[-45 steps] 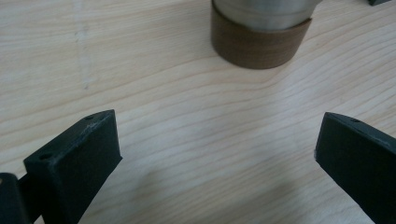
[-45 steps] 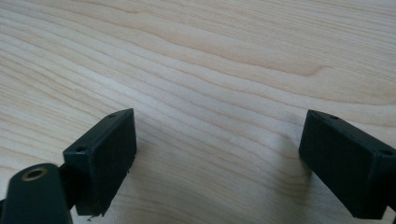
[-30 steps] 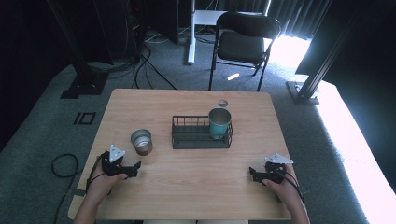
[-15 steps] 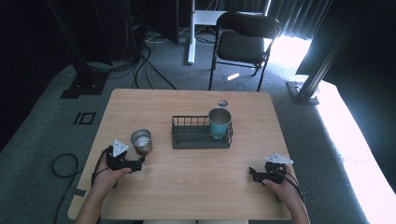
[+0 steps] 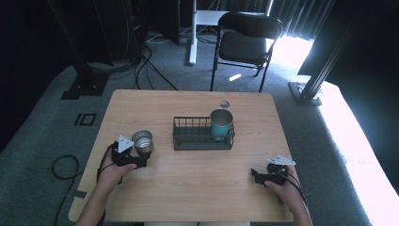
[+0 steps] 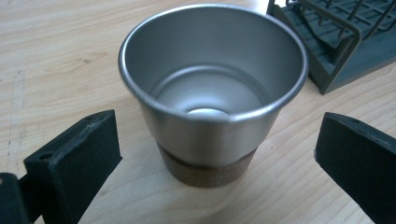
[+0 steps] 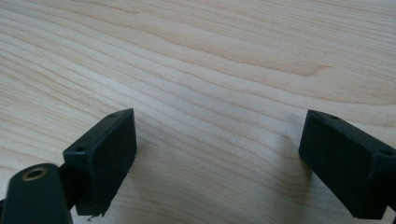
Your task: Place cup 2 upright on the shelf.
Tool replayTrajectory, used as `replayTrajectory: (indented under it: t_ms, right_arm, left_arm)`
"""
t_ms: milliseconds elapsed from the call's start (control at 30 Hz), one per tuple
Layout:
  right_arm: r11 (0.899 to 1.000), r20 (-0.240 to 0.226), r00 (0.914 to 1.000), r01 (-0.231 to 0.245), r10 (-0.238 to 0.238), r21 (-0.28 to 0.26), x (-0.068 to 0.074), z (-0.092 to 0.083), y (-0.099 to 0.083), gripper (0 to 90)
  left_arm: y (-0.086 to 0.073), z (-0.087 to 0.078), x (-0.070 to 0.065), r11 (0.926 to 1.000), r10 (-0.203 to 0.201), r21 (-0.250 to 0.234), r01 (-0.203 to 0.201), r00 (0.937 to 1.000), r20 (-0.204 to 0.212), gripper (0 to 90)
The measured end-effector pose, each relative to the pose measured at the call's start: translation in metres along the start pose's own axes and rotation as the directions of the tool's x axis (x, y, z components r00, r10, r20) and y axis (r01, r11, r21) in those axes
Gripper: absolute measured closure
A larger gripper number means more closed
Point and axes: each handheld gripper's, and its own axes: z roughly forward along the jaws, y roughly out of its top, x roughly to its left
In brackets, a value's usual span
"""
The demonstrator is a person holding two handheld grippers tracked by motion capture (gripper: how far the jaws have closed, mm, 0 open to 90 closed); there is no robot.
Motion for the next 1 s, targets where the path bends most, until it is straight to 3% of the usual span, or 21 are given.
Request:
replayTrajectory:
  t_ms: [500,1000]
  right_arm:
    - [1.0,0.0,1.0,0.0,0.0,0.0,0.0,0.0,0.0,10.8]
    - [1.0,0.0,1.0,-0.001,0.001,0.001,0.0,0.0,0.0,10.8]
  left_arm:
    - [0.016,0.009,0.003,0.9992,-0.02,-0.034,0.02,0.9998,0.009,0.9]
    - [0.024,0.022,0.003,0.9983,-0.043,-0.039,0.044,0.999,0.01,0.9]
